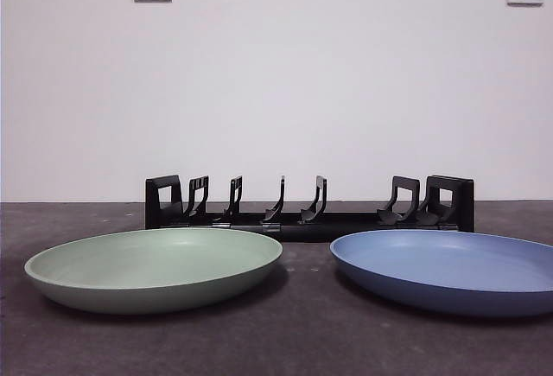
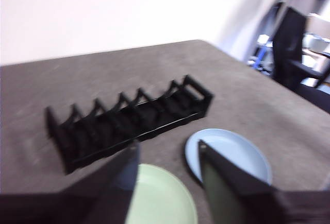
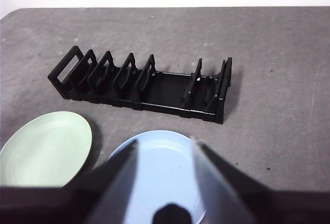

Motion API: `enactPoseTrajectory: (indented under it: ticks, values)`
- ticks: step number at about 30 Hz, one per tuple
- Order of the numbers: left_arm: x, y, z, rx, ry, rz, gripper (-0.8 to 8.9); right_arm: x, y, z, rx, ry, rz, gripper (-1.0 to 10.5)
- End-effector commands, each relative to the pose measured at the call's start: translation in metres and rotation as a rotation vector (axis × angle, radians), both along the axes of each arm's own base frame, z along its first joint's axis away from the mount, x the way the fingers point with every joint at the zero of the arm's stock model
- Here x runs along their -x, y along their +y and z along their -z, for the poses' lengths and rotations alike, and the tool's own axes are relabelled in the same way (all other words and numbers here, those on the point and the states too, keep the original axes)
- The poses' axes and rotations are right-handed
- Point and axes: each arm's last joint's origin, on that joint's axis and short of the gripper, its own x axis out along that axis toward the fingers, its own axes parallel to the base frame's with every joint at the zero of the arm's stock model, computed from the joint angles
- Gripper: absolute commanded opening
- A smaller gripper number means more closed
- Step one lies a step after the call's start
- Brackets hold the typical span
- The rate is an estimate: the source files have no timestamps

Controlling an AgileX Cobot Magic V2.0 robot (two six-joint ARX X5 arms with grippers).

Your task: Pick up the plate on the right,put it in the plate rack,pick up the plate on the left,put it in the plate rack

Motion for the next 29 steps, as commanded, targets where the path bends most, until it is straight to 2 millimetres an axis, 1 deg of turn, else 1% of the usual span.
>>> enactPoseTrajectory:
  ticks: [1,3,6,12,15,18,21,23,25,29]
  values:
    - [-0.001,-0.002,-0.005,-0.017,-0.028,0.051,6.29,0.000,0.000,0.000,-0.009,0.009,0.001,5.4]
    - [-0.001,-0.003,-0.010,-0.037,-0.038,0.065,6.29,-0.001,0.000,0.001,-0.021,0.035,0.007,5.4]
    - [-0.001,-0.005,-0.014,-0.116,-0.086,0.119,6.29,-0.004,0.000,0.003,-0.021,0.064,0.008,5.4]
    - [-0.001,-0.014,-0.017,-0.247,-0.152,0.233,6.29,-0.014,0.000,0.008,-0.027,0.118,0.013,5.4]
    - [-0.004,-0.019,-0.015,-0.274,-0.153,0.274,6.29,-0.022,0.001,0.011,-0.032,0.151,0.017,5.4]
    - [-0.009,-0.025,-0.013,-0.317,-0.156,0.295,6.29,-0.035,0.001,0.016,-0.031,0.202,0.019,5.4]
    - [-0.018,-0.037,-0.008,-0.387,-0.164,0.348,6.29,-0.060,0.001,0.030,-0.028,0.310,0.022,5.4]
    - [-0.024,-0.047,-0.004,-0.471,-0.180,0.371,6.29,-0.082,0.002,0.043,-0.030,0.403,0.028,5.4]
    - [-0.029,-0.058,0.001,-0.554,-0.204,0.410,6.29,-0.104,0.002,0.061,-0.015,0.504,0.043,5.4]
    - [-0.034,-0.081,0.010,-0.685,-0.235,0.474,6.29,-0.144,0.001,0.103,0.022,0.702,0.070,5.3]
